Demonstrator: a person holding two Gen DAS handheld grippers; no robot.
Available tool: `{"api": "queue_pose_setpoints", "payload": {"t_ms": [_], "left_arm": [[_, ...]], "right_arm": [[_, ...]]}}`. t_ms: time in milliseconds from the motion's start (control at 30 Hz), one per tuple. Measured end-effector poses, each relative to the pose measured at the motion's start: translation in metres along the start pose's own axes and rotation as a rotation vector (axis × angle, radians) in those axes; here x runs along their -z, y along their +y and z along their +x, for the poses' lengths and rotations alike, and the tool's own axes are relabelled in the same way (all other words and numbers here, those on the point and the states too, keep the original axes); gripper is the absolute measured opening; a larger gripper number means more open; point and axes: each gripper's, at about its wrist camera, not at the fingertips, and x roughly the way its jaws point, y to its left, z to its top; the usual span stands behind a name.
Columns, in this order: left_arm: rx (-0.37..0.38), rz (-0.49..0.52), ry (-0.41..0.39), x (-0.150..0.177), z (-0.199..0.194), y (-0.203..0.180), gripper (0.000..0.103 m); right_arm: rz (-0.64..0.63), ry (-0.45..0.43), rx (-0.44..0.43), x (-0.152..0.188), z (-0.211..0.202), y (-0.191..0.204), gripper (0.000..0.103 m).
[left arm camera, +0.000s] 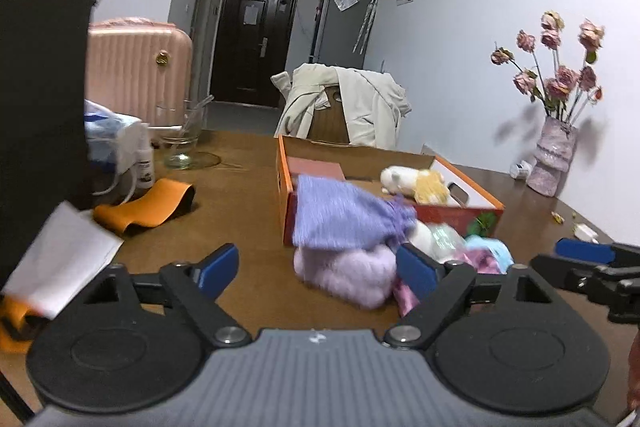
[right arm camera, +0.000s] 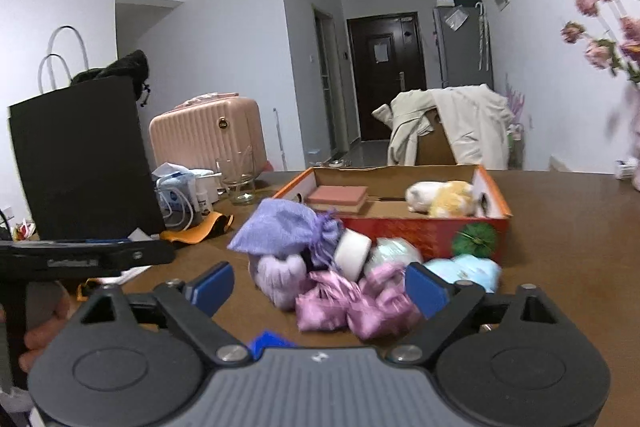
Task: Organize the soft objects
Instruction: 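Reach both grippers to the purple drawstring bag and close on it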
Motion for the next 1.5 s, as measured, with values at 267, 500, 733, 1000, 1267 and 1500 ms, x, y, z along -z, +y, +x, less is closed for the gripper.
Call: {"api": "queue_pose_setpoints", "payload": {"t_ms": [267, 500, 733, 1000, 1267, 1500], "left_arm": [[0.096, -0.071, 0.089, -0.023, 0.097, 0.026, 0.077], [0.191, -0.139, 0.130, -0.016, 0.119, 0.040, 0.024], [0.197, -0.115, 0.102, -0.015, 0.112, 0.034, 0.010], [0.232, -0.081, 0.024, -0.032, 0.064, 0.018, 0.008], [0.264, -0.081, -0.016, -0.024, -0.017, -0.010, 0.009], [0.278, -0.069, -0.025, -0.004, -0.063, -0.031, 0.009]], "right_arm": [[0.051, 0.076, 0.005, -0.016, 0.118, -0.009, 0.065], [0.057, 0.081, 0.023, -0.009, 0.154, -0.017, 0.042], [-0.029, 0.032, 0.045, -0.007, 0.155, -0.002, 0.011], [-0.030, -0.012, 0.017, -0.022, 0.110, 0.005, 0.009], [-0.029, -0.067, -0.004, -0.020, 0.022, 0.019, 0.009], [-0.045, -0.046, -0.015, 0.001, -0.031, 0.028, 0.008]]}}
